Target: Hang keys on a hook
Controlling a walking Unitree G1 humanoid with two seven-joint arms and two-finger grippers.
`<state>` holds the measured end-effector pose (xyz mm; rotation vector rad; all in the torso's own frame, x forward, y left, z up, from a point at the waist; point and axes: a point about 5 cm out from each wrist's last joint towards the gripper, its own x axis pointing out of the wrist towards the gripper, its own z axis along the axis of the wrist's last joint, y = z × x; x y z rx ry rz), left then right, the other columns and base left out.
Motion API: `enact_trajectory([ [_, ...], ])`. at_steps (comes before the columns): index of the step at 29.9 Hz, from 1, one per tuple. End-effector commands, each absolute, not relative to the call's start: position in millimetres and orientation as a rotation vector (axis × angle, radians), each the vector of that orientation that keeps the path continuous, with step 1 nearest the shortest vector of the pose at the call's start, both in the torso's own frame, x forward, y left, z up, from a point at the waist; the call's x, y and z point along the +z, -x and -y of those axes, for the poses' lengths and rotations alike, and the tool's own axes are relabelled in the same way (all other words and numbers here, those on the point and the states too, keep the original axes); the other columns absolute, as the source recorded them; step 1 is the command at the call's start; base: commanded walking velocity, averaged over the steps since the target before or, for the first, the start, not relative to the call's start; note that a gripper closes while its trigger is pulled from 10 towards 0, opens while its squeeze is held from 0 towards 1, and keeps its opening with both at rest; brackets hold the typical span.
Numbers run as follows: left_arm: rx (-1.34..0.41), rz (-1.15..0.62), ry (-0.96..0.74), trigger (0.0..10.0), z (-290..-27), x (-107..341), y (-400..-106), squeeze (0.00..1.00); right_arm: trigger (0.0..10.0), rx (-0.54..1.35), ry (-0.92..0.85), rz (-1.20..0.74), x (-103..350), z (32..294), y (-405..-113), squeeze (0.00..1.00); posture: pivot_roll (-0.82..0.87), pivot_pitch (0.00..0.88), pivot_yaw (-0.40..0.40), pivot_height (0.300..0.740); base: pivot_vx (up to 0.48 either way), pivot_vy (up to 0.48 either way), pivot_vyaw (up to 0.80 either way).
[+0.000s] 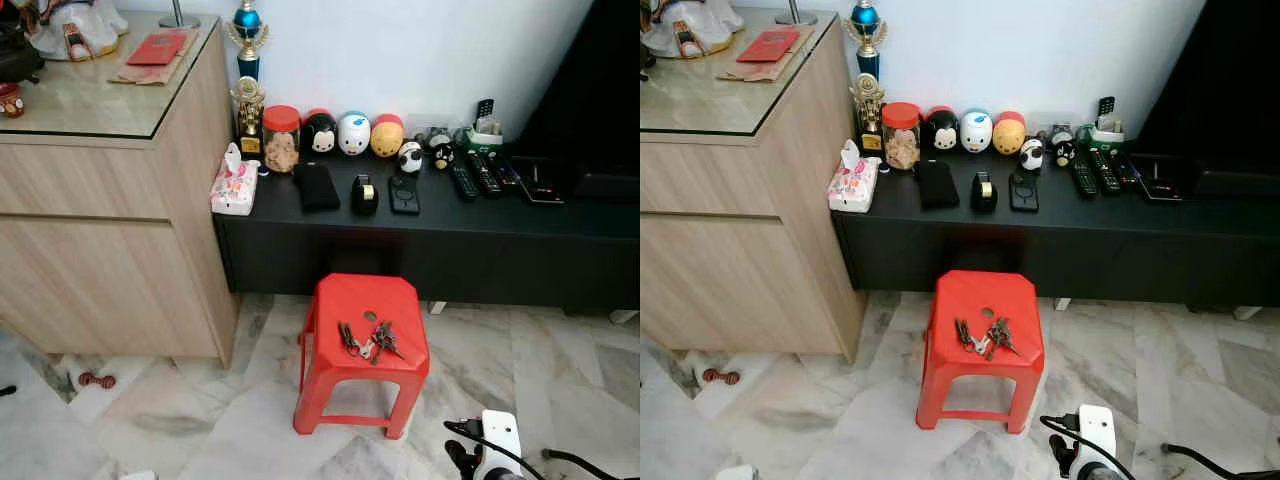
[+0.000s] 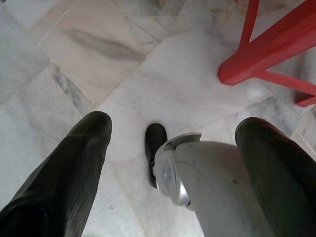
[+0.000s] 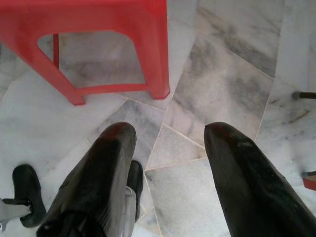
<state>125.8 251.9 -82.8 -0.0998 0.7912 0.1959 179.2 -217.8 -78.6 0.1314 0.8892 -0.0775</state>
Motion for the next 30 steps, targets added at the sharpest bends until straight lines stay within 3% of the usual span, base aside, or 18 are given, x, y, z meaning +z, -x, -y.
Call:
enact_trajectory([
  [1,0.217,-0.842,0.111,10.0,-251,-88,-115,0.0,10.0,-0.099,-0.151,-0.873,-79,220,-177,0.0,-0.04,0.03,-0.101,0.74,0.0,0.0,0.0],
  [18,0.258,-0.915,0.148,10.0,-252,-95,-97,0.0,10.0,-0.094,-0.154,-0.864,-80,219,-174,0.0,-0.05,0.004,-0.097,0.74,0.0,0.0,0.0],
  [30,0.288,-0.823,0.159,10.0,-253,-88,-115,0.0,10.0,-0.119,-0.174,-0.826,-78,219,-175,0.0,-0.05,0.024,-0.102,0.74,0.0,0.0,0.0],
])
